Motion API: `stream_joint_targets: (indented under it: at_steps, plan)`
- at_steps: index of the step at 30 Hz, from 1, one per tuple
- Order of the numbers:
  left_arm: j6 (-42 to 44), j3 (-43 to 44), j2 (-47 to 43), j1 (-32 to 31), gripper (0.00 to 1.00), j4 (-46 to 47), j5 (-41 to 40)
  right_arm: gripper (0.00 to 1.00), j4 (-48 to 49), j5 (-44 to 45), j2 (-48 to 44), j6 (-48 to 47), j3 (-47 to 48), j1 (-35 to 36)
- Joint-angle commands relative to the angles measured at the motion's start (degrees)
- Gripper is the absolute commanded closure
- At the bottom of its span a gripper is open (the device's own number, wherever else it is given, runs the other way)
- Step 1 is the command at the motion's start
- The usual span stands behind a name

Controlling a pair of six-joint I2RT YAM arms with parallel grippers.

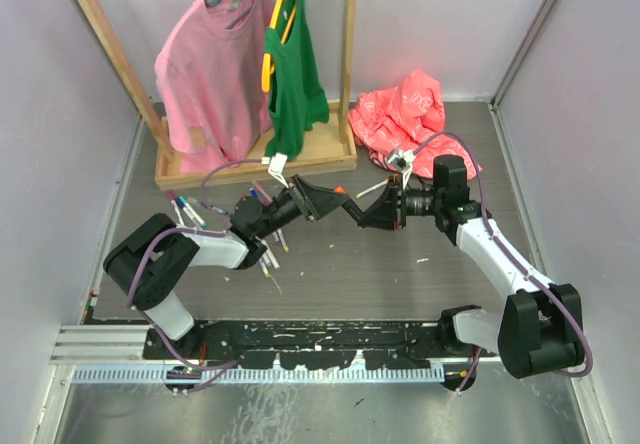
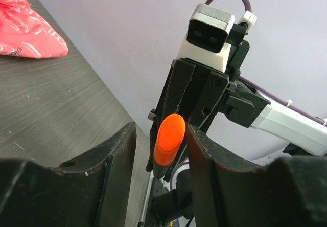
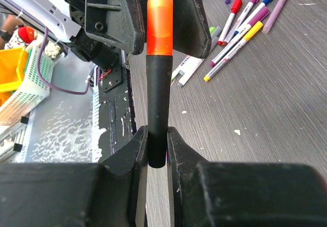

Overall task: Open the pen caps
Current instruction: Open the pen cap from the pen.

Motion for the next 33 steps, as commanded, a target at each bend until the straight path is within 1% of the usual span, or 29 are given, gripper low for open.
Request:
stream_joint_targets:
  at_steps: [1,5,10,12,13,15,17,19,21,23,26,27,28,29,30,32,33]
  plan:
    - [2.1,0.7,-1.7,-0.2,0.56,4.0,-0.6,0.99,2.0,-0.9,0.2,0.2,0.6,0.4]
    - [2.8,0.4,-2.1,-0.2,0.65,4.0,-1.1,0.99,1.4,-0.4,0.4,-0.7,0.7,0.6]
    - [3.0,0.4,-2.0,-0.2,0.92,4.0,-0.8,0.99,0.9,0.0,0.5,-1.3,0.7,0.8]
    - [3.4,0.2,-2.0,-0.2,1.00,4.0,-0.7,0.95,0.8,0.1,0.5,-1.3,0.7,0.8]
    - [3.8,0.2,-2.1,-0.2,1.00,4.0,-0.5,0.91,0.8,0.2,0.5,-1.3,0.7,0.8]
    - [4.9,0.0,-2.1,-0.6,1.00,4.0,-0.3,0.76,1.2,0.7,0.5,-0.5,0.5,0.8]
    - [6.3,0.0,-2.1,-1.5,1.00,4.0,-0.2,0.62,3.9,0.8,0.5,1.9,-0.1,0.8]
    - [7.5,0.1,-1.9,-2.3,1.00,4.0,-0.3,0.52,6.9,-0.1,0.7,4.4,-1.0,0.7]
    - [8.0,0.4,-1.2,-3.0,1.00,3.9,-0.3,0.48,9.4,-1.0,0.9,7.0,-1.7,0.8]
    - [8.1,0.9,-0.5,-3.3,1.00,4.0,0.2,0.46,10.4,-1.6,0.9,8.1,-2.0,0.8]
    - [8.1,2.0,0.6,-3.6,1.00,4.0,0.7,0.47,10.6,-1.7,0.8,8.2,-2.1,1.0]
    - [8.1,2.2,0.7,-3.6,1.00,4.0,0.8,0.48,10.6,-1.8,0.8,8.3,-2.1,1.0]
    - [8.1,2.4,0.8,-3.6,1.00,4.0,0.8,0.52,10.6,-1.9,0.8,8.3,-2.1,1.2]
    - [8.4,2.6,0.9,-3.6,1.00,4.0,0.7,0.59,10.5,-2.2,0.9,8.3,-2.1,1.3]
    - [8.9,2.8,0.9,-3.5,1.00,4.0,0.7,0.69,10.6,-2.6,0.9,8.3,-2.0,1.4]
    - [10.6,3.5,0.5,-3.3,1.00,4.0,0.0,0.92,10.3,-3.6,1.2,8.3,-1.6,1.8]
    - [11.6,4.0,-0.1,-2.8,1.00,4.0,-0.3,0.98,10.0,-4.2,1.4,8.2,-1.3,2.0]
